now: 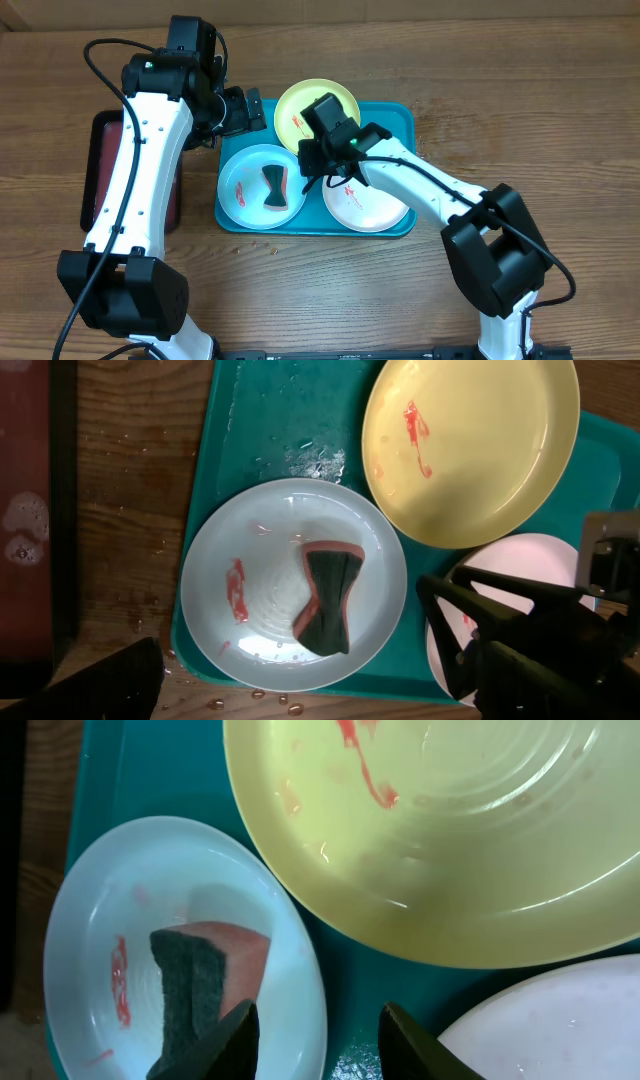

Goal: Clean dirty plates on tray and stack at the side

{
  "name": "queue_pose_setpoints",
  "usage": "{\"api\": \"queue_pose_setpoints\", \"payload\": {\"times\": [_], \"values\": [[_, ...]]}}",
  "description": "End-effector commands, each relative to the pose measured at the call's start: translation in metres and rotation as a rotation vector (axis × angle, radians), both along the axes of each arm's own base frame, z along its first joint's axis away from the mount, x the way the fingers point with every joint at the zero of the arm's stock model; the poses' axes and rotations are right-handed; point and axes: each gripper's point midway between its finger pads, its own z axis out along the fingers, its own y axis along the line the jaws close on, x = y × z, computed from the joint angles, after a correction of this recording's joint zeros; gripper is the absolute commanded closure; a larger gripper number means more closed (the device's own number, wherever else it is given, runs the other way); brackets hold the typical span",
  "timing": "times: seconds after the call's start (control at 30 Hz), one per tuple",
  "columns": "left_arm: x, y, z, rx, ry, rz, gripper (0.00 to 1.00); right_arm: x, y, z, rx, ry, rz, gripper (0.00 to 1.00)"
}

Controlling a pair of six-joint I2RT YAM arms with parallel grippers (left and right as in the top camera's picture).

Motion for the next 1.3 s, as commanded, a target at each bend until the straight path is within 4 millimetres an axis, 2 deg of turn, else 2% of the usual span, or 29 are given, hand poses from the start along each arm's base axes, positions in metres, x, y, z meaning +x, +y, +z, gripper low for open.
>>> {"api": "queue_pose_setpoints", "payload": {"times": [0.0, 0.07, 0.3, 0.43, 0.53, 0.67, 0.73, 0.8, 0.87, 0.93, 1.0, 1.13, 1.27], "values": [[0.002, -0.005, 0.000, -0.007, -0.004, -0.025, 0.00, 0.004, 0.000, -0.011, -0.025, -0.002, -0.021, 0.60], [0.002, -0.005, 0.000, -0.007, -0.007, -0.025, 0.00, 0.003, 0.003, -0.016, -0.028, 0.003, -0.017, 0.64], [-0.002, -0.004, -0.001, 0.000, 0.014, -0.024, 0.00, -0.007, 0.015, -0.027, -0.039, 0.012, 0.014, 0.65], [-0.003, -0.002, -0.002, 0.008, 0.018, -0.022, 0.00, -0.008, 0.014, -0.042, -0.067, 0.021, 0.014, 0.64], [-0.004, -0.002, -0.002, 0.014, 0.018, -0.035, 0.00, -0.009, 0.013, -0.046, -0.077, 0.026, 0.011, 0.64], [-0.007, -0.003, -0.006, 0.017, 0.027, -0.074, 0.00, -0.009, 0.012, -0.047, -0.081, 0.027, 0.009, 0.76], [-0.010, -0.004, -0.010, 0.012, 0.042, -0.084, 0.00, -0.009, 0.012, -0.047, -0.081, 0.027, 0.010, 0.78], [-0.013, -0.004, -0.017, 0.012, 0.060, -0.092, 0.05, -0.009, 0.012, -0.047, -0.081, 0.027, 0.010, 0.78], [-0.018, -0.007, -0.033, -0.003, 0.088, -0.100, 0.20, -0.009, 0.012, -0.047, -0.080, 0.027, 0.009, 0.79], [-0.021, -0.009, -0.045, -0.016, 0.102, -0.102, 0.29, -0.009, 0.012, -0.047, -0.080, 0.027, 0.009, 0.80], [-0.022, -0.013, -0.060, -0.041, 0.110, -0.108, 0.30, -0.009, 0.012, -0.047, -0.080, 0.027, 0.009, 0.84], [-0.028, -0.033, -0.079, -0.144, 0.103, -0.213, 0.29, -0.009, 0.013, -0.047, -0.077, 0.030, 0.012, 0.85], [-0.031, -0.036, -0.097, -0.161, 0.102, -0.216, 0.35, -0.010, 0.015, -0.046, -0.064, 0.037, 0.017, 0.86]]}}
